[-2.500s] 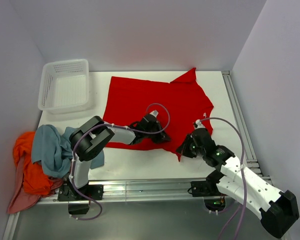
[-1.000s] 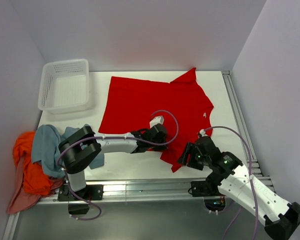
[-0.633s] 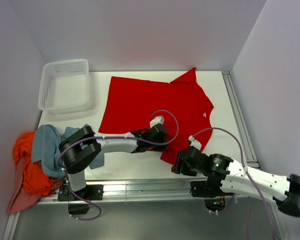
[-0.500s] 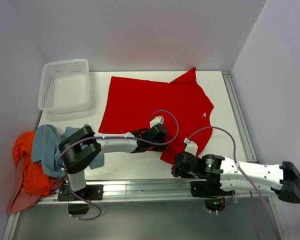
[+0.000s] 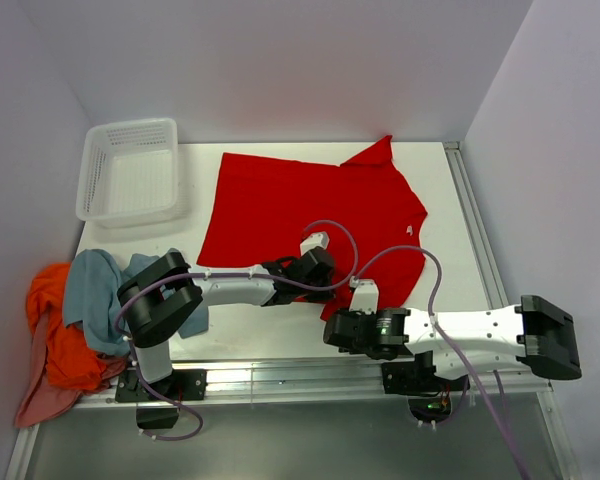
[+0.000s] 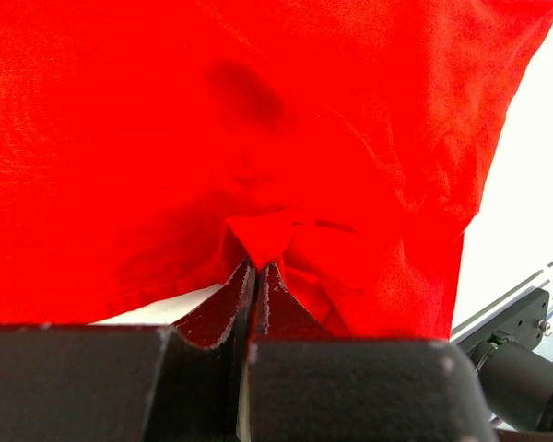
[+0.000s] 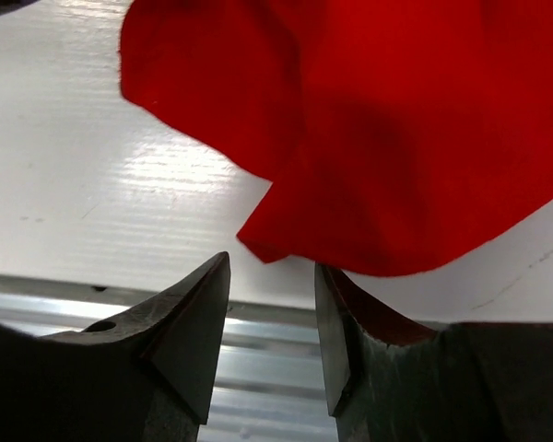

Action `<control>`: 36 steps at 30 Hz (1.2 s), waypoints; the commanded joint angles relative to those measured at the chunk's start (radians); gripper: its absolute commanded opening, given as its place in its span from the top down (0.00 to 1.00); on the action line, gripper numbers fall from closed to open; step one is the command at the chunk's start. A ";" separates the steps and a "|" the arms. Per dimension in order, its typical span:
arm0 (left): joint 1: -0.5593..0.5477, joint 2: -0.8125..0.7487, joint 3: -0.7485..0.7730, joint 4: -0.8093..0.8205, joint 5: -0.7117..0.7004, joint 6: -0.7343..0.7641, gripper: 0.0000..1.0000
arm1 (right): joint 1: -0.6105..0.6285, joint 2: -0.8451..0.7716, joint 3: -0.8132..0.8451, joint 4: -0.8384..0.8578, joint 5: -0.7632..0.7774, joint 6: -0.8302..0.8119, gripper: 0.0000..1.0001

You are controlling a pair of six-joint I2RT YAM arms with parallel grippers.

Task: Roll the t-shirts
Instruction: Fold the tshirt

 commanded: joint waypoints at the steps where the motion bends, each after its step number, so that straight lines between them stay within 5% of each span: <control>1: 0.007 -0.001 0.008 0.034 0.029 0.004 0.98 | 0.011 0.038 0.031 0.033 0.088 -0.012 0.51; 19: 0.057 0.021 -0.041 0.113 0.122 -0.018 0.98 | 0.014 0.222 0.068 0.083 0.084 -0.044 0.60; 25: 0.057 0.022 -0.042 0.113 0.126 -0.016 0.98 | 0.012 0.260 0.090 0.062 0.082 -0.035 0.82; 28: 0.062 0.013 -0.056 0.133 0.138 -0.022 0.97 | 0.014 0.218 0.076 0.059 0.081 -0.018 0.99; 36: 0.065 -0.008 -0.064 0.125 0.121 -0.018 0.97 | 0.014 -0.044 0.096 -0.048 0.001 -0.021 1.00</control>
